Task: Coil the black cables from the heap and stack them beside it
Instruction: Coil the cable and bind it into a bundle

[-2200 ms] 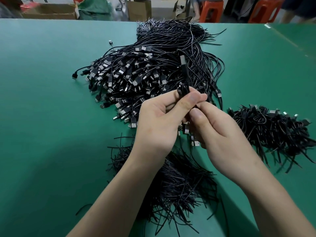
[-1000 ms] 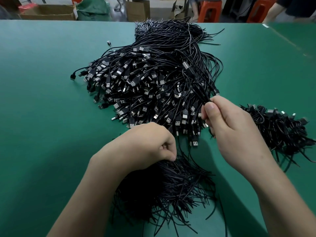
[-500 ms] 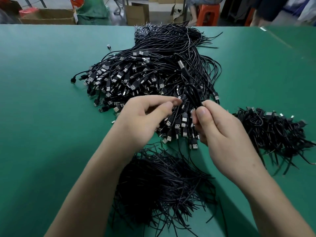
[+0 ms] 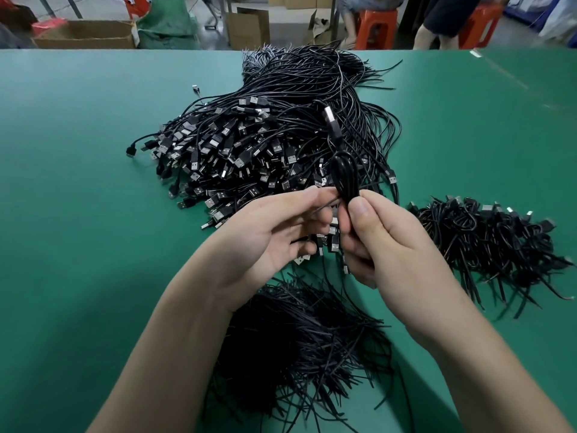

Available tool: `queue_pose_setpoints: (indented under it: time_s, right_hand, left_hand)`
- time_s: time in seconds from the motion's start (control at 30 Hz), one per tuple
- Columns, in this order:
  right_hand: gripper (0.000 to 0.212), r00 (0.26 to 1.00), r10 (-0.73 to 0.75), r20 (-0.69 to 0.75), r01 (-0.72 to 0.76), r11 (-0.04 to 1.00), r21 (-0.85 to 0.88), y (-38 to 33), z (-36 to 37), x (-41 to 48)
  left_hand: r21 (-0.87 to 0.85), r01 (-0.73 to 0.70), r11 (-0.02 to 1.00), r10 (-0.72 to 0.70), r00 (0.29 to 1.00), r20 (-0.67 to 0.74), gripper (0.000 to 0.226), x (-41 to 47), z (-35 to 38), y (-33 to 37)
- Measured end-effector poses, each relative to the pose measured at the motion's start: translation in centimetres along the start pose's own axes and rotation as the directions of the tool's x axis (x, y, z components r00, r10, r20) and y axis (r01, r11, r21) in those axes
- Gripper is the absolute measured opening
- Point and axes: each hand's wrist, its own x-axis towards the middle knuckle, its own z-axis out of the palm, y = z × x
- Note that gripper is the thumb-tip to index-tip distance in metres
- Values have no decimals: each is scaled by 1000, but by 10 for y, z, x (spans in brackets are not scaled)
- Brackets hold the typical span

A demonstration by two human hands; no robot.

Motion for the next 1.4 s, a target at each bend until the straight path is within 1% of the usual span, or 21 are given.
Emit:
queue_pose_setpoints:
  time_s: [0.1,0.17,0.23,0.37,0.43,0.5,0.6,0.73,0.87,0.93,1.0,1.07,1.1,1.17,1.2,1.23,1.27,1.33,1.4]
  right_hand:
    - [37,993,49,108,-74,969,237,-5,-1,-3]
    - [36,978,74,194,-137,934,331,-7,-1,-5]
    - [35,963,77,259,-176,907,383,-8,0,-6]
    - [33,952,71,297,-182,912,367,-9,0,-6]
    - [33,954,65,292,-168,925,341,-9,-2,-5]
    - [33,956,69,286,-161,937,310,-9,-4,-5]
    - [33,956,73,285,-158,945,288,-10,-8,-4]
    - [34,940,77,333,-186,933,309,-8,-13,-3]
    - [35,914,109,391,-256,902,349,-7,-19,-3]
    - [34,913,114,392,-271,886,375,-5,-21,-3]
    - [33,922,102,374,-257,883,392,-4,-21,-2]
    - [32,941,80,329,-203,911,359,-3,-20,-2]
    - [32,959,58,278,-148,937,315,-2,-19,-1]
    - [20,996,-43,83,29,985,167,-1,-19,1]
    - [14,992,-119,-35,122,990,71,-1,-19,2]
    - [15,971,-204,-123,203,979,-23,-1,-21,2]
    - [18,944,-289,-161,275,956,-103,-1,-22,2]
    - [16,883,-450,-130,408,876,-259,-3,-26,2]
    - [9,823,-566,-43,500,760,-416,-4,-28,1]
  left_hand:
    - [14,-24,1000,23,999,34,27,0,-4,-4]
    - [16,-46,999,45,999,30,28,-2,-6,-5]
    - [40,-83,996,81,996,49,19,-2,-5,-6]
    - [98,-175,980,170,984,59,9,-2,0,-5]
    - [97,-192,977,185,979,81,16,-2,1,-6]
    - [101,-201,974,194,978,72,24,-2,3,-7]
    - [119,-244,963,238,970,56,16,0,7,-10]
    - [152,-294,944,284,955,82,16,-1,13,-11]
    - [210,-340,917,326,940,101,20,-1,20,-11]
    - [222,-349,911,339,937,83,25,0,23,-13]
    - [226,-345,911,339,938,67,26,0,25,-14]
    - [207,-339,918,330,941,80,22,0,26,-15]
    - [197,-339,920,329,941,82,22,1,25,-16]
    - [211,-346,914,344,938,48,27,2,24,-15]
    - [233,-349,908,353,935,29,28,3,23,-15]
    - [261,-350,900,358,934,20,28,3,22,-15]
    - [288,-347,893,357,934,19,26,3,21,-15]
    - [331,-323,887,330,943,35,25,3,20,-14]
    - [338,-273,901,271,961,53,27,2,20,-14]
